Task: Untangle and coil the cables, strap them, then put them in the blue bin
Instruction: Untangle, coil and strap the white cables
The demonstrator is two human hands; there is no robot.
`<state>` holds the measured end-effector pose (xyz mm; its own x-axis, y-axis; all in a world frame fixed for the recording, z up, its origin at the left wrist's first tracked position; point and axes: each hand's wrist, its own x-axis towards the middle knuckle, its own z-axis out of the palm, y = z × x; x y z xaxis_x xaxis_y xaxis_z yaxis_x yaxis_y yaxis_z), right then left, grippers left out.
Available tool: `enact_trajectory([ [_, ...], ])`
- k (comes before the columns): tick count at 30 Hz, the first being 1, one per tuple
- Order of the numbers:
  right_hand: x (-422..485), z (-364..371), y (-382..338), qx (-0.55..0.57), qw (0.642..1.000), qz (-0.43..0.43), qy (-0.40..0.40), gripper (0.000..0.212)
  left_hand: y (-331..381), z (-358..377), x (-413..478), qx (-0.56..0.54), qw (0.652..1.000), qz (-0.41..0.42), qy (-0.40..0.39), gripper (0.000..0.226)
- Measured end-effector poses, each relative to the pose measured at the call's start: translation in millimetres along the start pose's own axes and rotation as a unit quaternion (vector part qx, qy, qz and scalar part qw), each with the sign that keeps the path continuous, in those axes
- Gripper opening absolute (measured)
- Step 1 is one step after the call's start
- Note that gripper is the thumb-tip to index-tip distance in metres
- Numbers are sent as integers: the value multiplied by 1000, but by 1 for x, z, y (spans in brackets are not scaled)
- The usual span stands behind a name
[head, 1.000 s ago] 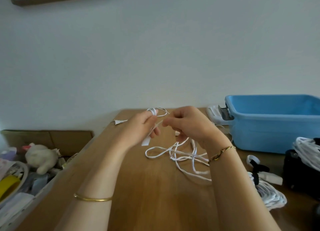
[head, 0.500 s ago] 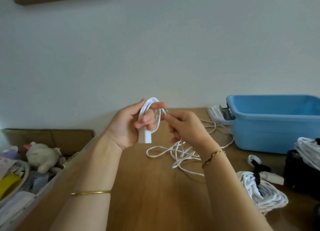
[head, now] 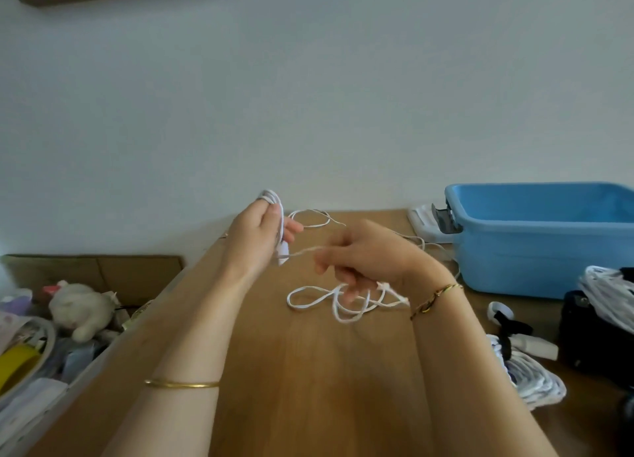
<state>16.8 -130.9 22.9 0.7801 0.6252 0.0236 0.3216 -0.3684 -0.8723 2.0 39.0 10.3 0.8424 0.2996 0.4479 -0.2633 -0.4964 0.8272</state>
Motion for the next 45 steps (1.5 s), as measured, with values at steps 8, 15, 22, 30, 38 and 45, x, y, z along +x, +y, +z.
enact_trajectory([
  [8,7,-7,4,46,962,-113,243,18,13,3,-14,-95,951,-85,-282,37],
  [15,17,5,16,127,958,-114,229,27,14,-7,-9,-351,871,-110,-324,45],
  [22,23,17,27,121,983,-55,129,28,22,-13,-1,-545,793,-185,-201,43],
  [30,19,31,18,91,994,32,-57,27,16,-2,7,-498,859,-112,-30,26],
  [38,7,13,1,-63,997,21,-49,17,1,9,2,-33,999,-15,4,39],
  [45,0,-5,-6,-70,988,-55,123,10,4,8,-2,168,980,13,-103,32],
])
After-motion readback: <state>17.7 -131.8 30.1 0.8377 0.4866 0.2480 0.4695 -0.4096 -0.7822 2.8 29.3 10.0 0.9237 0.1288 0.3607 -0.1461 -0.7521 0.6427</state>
